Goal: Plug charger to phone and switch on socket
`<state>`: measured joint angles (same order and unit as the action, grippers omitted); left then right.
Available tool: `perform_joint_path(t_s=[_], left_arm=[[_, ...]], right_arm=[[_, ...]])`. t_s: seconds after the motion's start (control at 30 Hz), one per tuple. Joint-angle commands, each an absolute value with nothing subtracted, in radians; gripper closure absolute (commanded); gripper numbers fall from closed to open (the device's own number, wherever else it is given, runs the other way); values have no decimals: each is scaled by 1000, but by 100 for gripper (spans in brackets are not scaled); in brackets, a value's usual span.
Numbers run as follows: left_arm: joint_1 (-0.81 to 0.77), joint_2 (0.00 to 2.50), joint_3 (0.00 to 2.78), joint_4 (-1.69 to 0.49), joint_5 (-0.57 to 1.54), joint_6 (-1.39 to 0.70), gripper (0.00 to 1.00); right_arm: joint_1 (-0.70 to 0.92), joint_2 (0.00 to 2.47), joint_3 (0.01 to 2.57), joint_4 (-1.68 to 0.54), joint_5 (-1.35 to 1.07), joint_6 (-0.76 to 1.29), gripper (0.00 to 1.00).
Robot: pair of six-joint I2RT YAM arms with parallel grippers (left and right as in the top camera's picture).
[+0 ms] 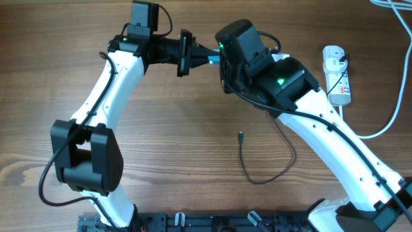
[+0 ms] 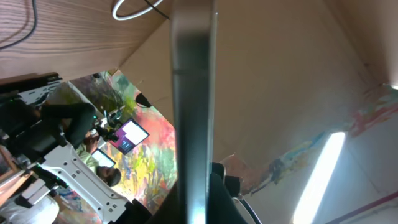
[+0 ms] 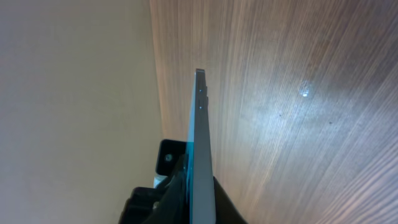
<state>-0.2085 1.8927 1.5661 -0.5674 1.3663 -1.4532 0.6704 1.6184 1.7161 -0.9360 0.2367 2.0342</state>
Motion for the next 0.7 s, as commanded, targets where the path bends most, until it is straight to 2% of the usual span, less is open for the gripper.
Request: perform_joint_path(t_s=[0.0, 0.03, 0.07, 0.2, 0.23, 0.33, 0.43, 0.5, 0.6, 0.67], left_arm=[[-212, 1859, 1571, -568, 1387, -1449, 96], [-212, 1859, 1571, -568, 1387, -1448, 96], [-212, 1859, 1571, -568, 1387, -1448, 96], [-212, 1859, 1571, -567, 1386, -1448, 96], [-211, 1859, 1571, -567, 1386, -1444, 96], [-211, 1859, 1571, -567, 1385, -1443, 96], [-211, 1859, 1571, -567, 1374, -1419, 96], [-211, 1859, 1571, -567, 1371, -1391, 96], [-211, 1859, 1571, -567, 1379, -1391, 96], [-211, 1859, 1571, -567, 1422, -1391, 96]], right_arm=[[672, 1595, 1741, -935, 236, 1982, 78], [672, 1595, 1741, -930, 239, 1956, 69], [672, 1595, 1741, -928, 243, 1931, 51], [672, 1583, 1741, -933, 313, 1801, 20], [672, 1568, 1741, -936, 336, 1758, 1], [665, 1521, 1741, -953, 381, 1637, 0], [638, 1472, 1741, -1013, 385, 1612, 0], [578, 1412, 1741, -1110, 385, 1508, 0], [439, 1361, 1741, -1331, 412, 1196, 0], [349, 1374, 1723, -1510, 456, 1180, 0]])
